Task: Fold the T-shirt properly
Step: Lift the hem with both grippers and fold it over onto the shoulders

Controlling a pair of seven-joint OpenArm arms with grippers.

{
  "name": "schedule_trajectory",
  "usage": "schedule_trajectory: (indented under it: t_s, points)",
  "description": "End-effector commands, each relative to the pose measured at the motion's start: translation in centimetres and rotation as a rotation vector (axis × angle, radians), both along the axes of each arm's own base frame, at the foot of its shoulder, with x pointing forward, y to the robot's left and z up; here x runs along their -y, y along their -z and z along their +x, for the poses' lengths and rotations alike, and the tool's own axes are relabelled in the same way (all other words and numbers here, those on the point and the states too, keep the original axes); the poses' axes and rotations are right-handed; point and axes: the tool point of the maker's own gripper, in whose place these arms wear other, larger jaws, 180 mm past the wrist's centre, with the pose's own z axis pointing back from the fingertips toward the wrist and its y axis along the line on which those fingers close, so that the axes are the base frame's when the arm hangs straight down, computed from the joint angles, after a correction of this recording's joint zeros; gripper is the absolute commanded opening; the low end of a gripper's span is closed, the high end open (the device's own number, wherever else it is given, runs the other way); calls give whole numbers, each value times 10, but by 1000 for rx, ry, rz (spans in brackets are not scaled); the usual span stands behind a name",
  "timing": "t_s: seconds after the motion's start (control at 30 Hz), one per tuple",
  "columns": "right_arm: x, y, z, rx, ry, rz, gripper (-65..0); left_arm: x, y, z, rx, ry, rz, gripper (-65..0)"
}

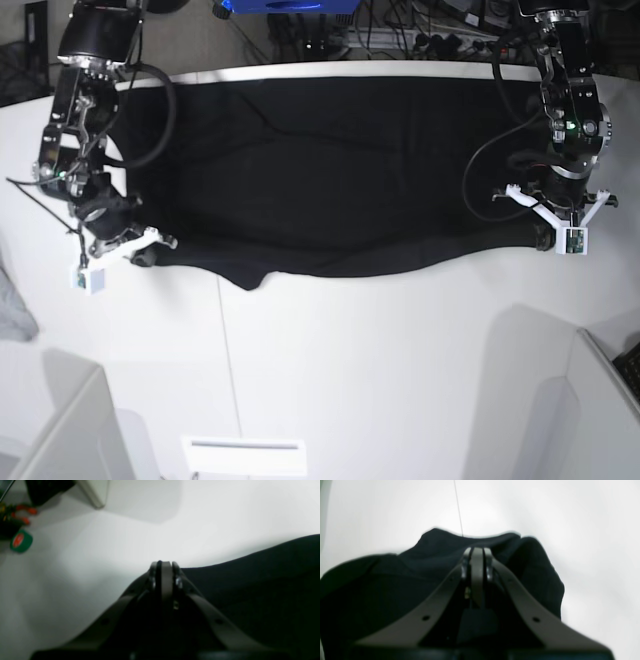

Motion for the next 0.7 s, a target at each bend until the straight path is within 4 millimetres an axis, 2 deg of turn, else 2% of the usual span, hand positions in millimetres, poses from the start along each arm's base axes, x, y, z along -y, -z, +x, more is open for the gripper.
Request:
schedule_trajectory:
  t_s: [0.0, 0.07, 0.2, 0.4, 0.5, 0.67]
  points:
    - [4, -17, 6, 62, 16, 2, -650, -3, -9, 0, 26, 3, 23, -650]
    - [8, -16, -2, 60, 42, 8, -650, 0, -10, -2, 26, 12, 25, -650]
    - [10, -15, -14, 53, 48, 0, -650, 11, 4, -15, -36, 105, 36, -650]
    - [7, -19, -27, 58, 38, -13, -650, -2, 5, -28, -64, 127, 68, -650]
    - [12, -17, -32, 51, 57, -11, -650, -6, 7, -36, -86, 148, 82, -650]
    - [15, -17, -44, 40, 96, 126, -650, -7, 8, -40, -100, 180, 94, -650]
